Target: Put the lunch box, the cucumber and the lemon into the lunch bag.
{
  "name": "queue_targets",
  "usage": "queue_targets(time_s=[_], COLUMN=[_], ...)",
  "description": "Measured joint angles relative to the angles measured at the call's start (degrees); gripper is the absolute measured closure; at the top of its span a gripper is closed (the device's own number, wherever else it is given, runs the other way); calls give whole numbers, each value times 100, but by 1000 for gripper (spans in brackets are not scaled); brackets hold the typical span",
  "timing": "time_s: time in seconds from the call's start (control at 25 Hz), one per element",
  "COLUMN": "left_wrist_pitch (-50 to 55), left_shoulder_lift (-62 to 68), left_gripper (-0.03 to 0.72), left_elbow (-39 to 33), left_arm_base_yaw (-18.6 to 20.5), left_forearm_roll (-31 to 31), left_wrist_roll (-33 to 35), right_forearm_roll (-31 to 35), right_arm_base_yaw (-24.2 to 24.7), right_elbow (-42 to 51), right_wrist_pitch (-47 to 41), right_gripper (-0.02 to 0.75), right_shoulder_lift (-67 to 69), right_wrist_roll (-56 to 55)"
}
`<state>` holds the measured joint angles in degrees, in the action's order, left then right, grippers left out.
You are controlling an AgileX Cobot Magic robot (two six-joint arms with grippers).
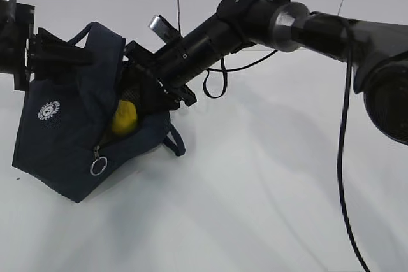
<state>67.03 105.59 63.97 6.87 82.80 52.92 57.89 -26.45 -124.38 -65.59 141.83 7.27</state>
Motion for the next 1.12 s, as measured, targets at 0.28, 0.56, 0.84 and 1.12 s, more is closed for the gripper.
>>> queue_targets(time_s=[0.28, 0.56, 0.84, 1.12], left_wrist_pitch=[0, 0, 0, 0], left_shoulder_lift=[0, 0, 0, 0], left_gripper=[691, 691, 691, 691], left_elbow=[0, 0, 0, 0], left_arm_base_yaw=[0, 0, 0, 0], left_forearm_roll=[-44, -57, -57, -57], left_wrist_roll=[0, 0, 0, 0], right_forearm_roll=[-1300, -3152, -3487, -2850], right_arm_base_yaw=[88, 123, 123, 123], right_elbow=[-1139, -1811, -1741, -1741], right_wrist_pitch=[-421, -472, -536, -547], right_gripper=[207, 207, 210, 237], right_shoulder_lift=[0, 0, 14, 382], right_wrist_roll=[-384, -950, -963, -1011])
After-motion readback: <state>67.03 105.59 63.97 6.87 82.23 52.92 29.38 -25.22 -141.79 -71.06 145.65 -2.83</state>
